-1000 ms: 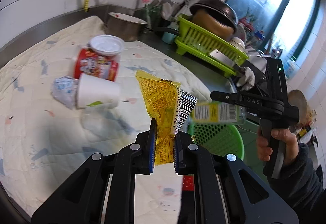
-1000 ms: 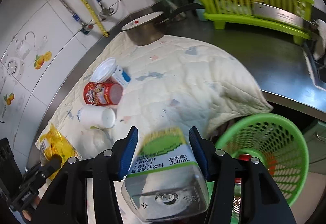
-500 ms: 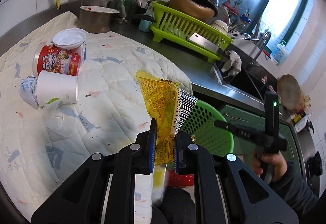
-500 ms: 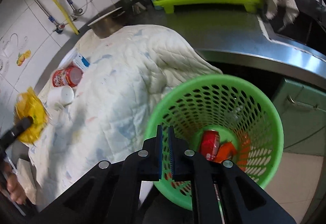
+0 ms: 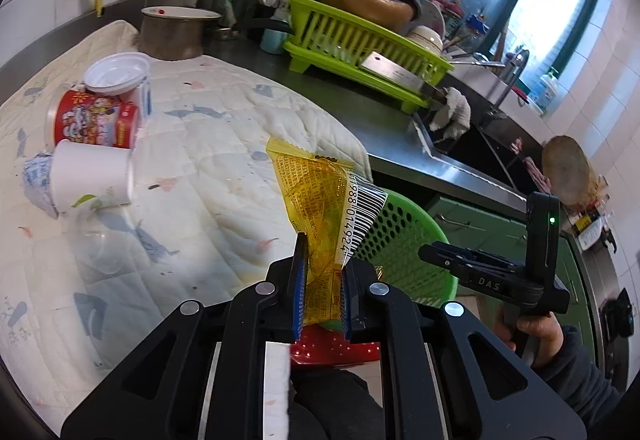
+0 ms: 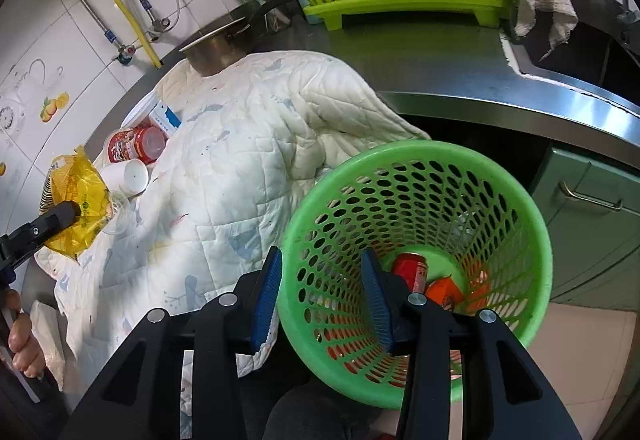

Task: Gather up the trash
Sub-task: 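Lower the yellow bag into the green basket and open the left gripper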

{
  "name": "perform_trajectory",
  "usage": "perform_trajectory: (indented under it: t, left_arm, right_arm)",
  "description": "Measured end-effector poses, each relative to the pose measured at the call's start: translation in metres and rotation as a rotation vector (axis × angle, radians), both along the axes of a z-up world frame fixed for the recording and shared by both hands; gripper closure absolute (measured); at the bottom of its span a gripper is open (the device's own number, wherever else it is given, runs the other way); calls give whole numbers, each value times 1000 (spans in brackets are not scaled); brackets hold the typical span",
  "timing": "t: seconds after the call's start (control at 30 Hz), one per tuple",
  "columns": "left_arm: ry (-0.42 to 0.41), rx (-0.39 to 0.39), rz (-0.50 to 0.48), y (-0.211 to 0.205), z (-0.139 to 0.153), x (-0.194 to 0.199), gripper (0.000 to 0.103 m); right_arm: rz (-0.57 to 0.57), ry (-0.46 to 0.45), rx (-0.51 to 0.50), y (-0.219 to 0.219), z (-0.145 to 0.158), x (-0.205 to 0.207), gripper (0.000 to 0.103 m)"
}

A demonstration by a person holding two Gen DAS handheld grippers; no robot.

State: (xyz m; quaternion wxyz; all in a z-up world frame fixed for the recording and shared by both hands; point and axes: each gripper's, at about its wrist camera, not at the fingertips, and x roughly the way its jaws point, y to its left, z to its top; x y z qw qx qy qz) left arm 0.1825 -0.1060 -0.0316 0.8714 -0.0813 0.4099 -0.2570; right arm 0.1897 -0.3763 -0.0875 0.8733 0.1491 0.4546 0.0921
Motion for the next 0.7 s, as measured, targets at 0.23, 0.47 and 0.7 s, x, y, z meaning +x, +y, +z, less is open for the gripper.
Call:
perform_trajectory:
  t: [0.23, 0.47, 0.7]
  left_arm:
    - [25, -9, -64, -34, -9, 1, 90]
    - [80, -13, -146, -80, -28, 9, 90]
    - [153, 2, -207, -129, -62, 21, 90]
  right_arm:
    - [-13, 1, -51, -10, -3, -11, 55]
    - [-55, -16, -82, -35, 3, -21, 47]
    - [-90, -30, -108, -57, 8, -29, 42]
